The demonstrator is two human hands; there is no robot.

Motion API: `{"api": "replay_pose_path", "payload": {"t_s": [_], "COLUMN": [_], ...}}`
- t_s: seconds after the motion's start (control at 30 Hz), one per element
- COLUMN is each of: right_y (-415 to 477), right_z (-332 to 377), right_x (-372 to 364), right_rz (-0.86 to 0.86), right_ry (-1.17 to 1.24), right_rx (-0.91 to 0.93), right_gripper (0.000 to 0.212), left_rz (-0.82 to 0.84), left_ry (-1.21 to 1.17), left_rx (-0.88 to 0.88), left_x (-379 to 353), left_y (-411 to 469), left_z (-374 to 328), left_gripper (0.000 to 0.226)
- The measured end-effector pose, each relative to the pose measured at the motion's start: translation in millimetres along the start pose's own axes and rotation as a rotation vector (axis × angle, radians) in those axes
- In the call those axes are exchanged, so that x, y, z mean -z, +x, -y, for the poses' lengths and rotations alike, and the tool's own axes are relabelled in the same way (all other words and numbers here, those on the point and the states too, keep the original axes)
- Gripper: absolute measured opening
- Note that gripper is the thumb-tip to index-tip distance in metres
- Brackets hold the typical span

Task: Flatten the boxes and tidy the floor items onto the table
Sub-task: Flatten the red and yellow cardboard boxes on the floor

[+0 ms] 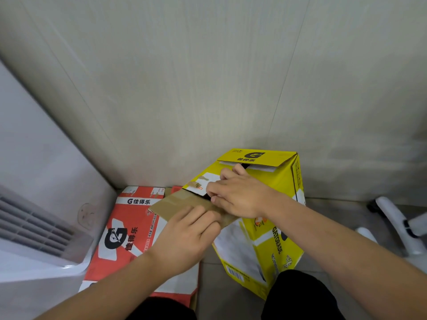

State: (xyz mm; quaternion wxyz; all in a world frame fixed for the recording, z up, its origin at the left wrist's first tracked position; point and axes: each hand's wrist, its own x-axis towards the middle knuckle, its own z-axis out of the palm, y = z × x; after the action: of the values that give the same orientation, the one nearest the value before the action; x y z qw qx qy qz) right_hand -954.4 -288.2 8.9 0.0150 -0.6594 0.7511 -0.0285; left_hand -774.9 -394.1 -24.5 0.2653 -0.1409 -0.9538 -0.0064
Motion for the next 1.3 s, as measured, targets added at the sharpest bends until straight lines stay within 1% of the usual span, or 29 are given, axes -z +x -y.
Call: {"api": "replay_pose_path", "payload": {"t_s": [0.1, 0.27, 0.33, 0.37, 0.4, 0.43, 0.47, 0.5, 0.53, 0.57, 0.6, 0.63, 0.67, 0.7, 0.73, 0.77, 0.83, 0.9, 0.97, 1.0, 1.03, 1.13, 1.23, 1.3], "right_y": [-4.8, -18.1, -24.4, -27.4, -30.8, -34.7, -39.1, -43.5, -47.7, -51.5, -54.9, -57.6, -60.1, -62.3, -64.4, -66.4, -69.8, -73.6, -78.0, -79.9, -81.3, -79.8, -77.9, -78.5], "right_z": [-1.6, -8.4, -10.4, -11.8, -13.5, -14.9, -16.0, -16.2, -15.8, -14.6, -12.5, -9.8, -7.3, -5.4, -4.2, -3.7, -2.9, -2.2, -2.0, -1.8, -1.2, 6.6, 16.1, 13.7], "right_x": [0.4, 1.6, -2.1, -4.3, -6.1, -7.7, -8.7, -9.7, -10.0, -10.5, -11.5, -12.6, -13.8, -15.1, -16.3, -17.2, -15.1, -10.8, -9.0, -9.9, -11.7, -13.8, -1.6, 9.9], "right_rz": [-0.164, -0.399, -0.45, -0.47, -0.489, -0.507, -0.522, -0.532, -0.538, -0.539, -0.538, -0.542, -0.55, -0.557, -0.561, -0.564, -0.579, -0.606, -0.629, -0.634, -0.638, -0.686, -0.843, -0.92], "right_ry": [-0.075, -0.036, -0.012, 0.01, 0.038, 0.068, 0.094, 0.112, 0.122, 0.125, 0.124, 0.121, 0.116, 0.109, 0.1, 0.092, 0.092, 0.104, 0.112, 0.114, 0.118, 0.139, 0.117, 0.109], "right_rx": [0.018, -0.067, -0.094, -0.108, -0.121, -0.13, -0.136, -0.14, -0.141, -0.141, -0.139, -0.136, -0.134, -0.136, -0.143, -0.153, -0.176, -0.18, -0.174, -0.174, -0.172, -0.118, -0.055, -0.074], "right_gripper": [0.017, 0.021, 0.02, 0.02, 0.019, 0.019, 0.019, 0.019, 0.018, 0.018, 0.017, 0.017, 0.016, 0.016, 0.017, 0.017, 0.016, 0.014, 0.014, 0.016, 0.017, 0.024, 0.028, 0.029], "left_rz": [-0.031, -0.03, 0.024, 0.076, 0.152, 0.236, 0.294, 0.315, 0.287, 0.247, 0.27, 0.388, 0.555, 0.704, 0.786, 0.804, 0.757, 0.673, 0.559, 0.519, 0.488, 0.408, 0.357, 0.351], "left_ry": [-0.01, -0.017, -0.053, -0.094, -0.172, -0.3, -0.44, -0.555, -0.6, -0.567, -0.476, -0.357, -0.272, -0.228, -0.212, -0.22, -0.223, -0.216, -0.273, -0.298, -0.326, -0.412, -0.397, -0.398], "left_rx": [0.013, -0.01, 0.009, 0.027, 0.038, 0.065, 0.121, 0.185, 0.267, 0.358, 0.44, 0.505, 0.552, 0.555, 0.529, 0.493, 0.429, 0.381, 0.377, 0.387, 0.414, 0.601, 0.673, 0.788], "left_x": [-0.6, -0.7, -1.5, 0.0, 3.2, 7.3, 13.6, 16.2, 14.5, 8.5, 1.0, -6.0, -14.2, -21.7, -28.2, -31.9, -35.5, -31.4, -28.8, -27.7, -26.4, -28.3, -30.1, -25.5], "left_y": [3.7, 11.4, 13.8, 15.6, 17.9, 21.2, 27.8, 35.4, 44.4, 53.2, 62.2, 71.6, 79.9, 88.2, 94.6, 101.4, 113.8, 120.2, 115.8, 111.1, 105.7, 88.9, 73.4, 65.5], "left_z": [-1.9, -14.4, -15.2, -15.2, -15.5, -13.3, -9.2, -1.7, 8.1, 19.6, 30.6, 40.4, 47.6, 50.2, 50.0, 47.9, 43.7, 41.1, 49.0, 55.4, 60.3, 65.5, 66.0, 71.9], "left_gripper": [0.016, 0.016, 0.008, 0.01, 0.025, 0.04, 0.05, 0.055, 0.054, 0.049, 0.048, 0.061, 0.081, 0.097, 0.103, 0.102, 0.08, 0.057, 0.034, 0.027, 0.026, 0.035, 0.035, 0.034]}}
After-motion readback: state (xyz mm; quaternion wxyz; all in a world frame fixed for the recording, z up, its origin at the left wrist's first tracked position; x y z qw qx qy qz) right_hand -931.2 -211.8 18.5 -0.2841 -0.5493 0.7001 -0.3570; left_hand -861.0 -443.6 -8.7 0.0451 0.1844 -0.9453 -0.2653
